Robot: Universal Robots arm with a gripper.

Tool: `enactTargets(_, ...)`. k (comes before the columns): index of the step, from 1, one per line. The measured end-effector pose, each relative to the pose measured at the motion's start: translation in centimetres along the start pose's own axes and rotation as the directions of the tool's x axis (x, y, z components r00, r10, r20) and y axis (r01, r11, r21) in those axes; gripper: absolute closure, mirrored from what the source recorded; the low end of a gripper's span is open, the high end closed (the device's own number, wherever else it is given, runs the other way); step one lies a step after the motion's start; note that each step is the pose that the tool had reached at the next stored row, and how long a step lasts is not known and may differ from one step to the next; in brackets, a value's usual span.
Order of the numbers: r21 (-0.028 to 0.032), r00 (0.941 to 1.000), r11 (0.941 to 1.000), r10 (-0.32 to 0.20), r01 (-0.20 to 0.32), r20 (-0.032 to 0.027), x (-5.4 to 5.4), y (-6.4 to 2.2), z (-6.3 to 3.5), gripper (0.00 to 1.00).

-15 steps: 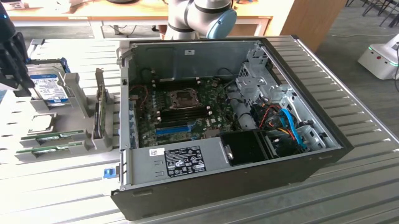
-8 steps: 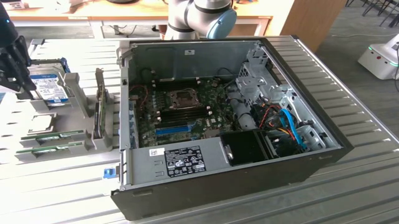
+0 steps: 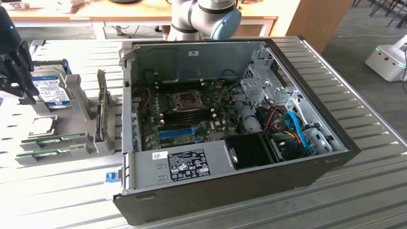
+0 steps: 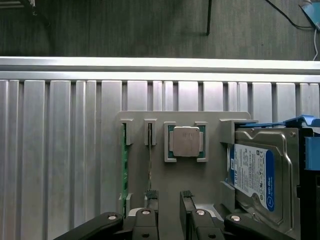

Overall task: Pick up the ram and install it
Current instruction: 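Pick up the ram and move it above insertion slot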

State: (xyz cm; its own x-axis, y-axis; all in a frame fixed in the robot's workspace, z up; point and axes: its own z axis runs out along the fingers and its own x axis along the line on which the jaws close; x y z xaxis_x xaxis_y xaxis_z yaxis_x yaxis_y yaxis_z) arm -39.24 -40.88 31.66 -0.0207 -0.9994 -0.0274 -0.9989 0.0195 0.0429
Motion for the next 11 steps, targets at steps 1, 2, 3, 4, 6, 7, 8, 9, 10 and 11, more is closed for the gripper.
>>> enactTargets(1,0.0,1.0,1.0,0.0,0.0,0.0,0.0,0.0,0.12,0.69)
enactTargets(2,0.0001,1.0,1.0,0.0,0.0,0.0001,0.0,-0.01,0.23,0.69)
enactTargets(3,0.0001,1.0,1.0,0.0,0.0,0.0001,0.0,-0.01,0.34,0.69)
enactTargets(4,0.0001,1.0,1.0,0.0,0.0,0.0001,0.0,-0.02,0.44,0.69)
enactTargets(6,0.0,1.0,1.0,0.0,0.0,0.0,0.0,-0.03,0.64,0.69)
enactTargets(7,0.0001,1.0,1.0,0.0,0.0,0.0,0.0,-0.03,0.74,0.69)
enactTargets(8,0.0,1.0,1.0,0.0,0.0,0.0,0.0,-0.04,0.86,0.69)
enactTargets(9,0.0,1.0,1.0,0.0,0.0,0.0,0.0,-0.04,0.97,0.69)
enactTargets(10,0.0,1.0,1.0,0.0,0.0,0.0,0.0,-0.04,1.1,0.69)
enactTargets(11,0.0,1.0,1.0,0.0,0.0,0.0,0.0,-0.05,1.22,0.69)
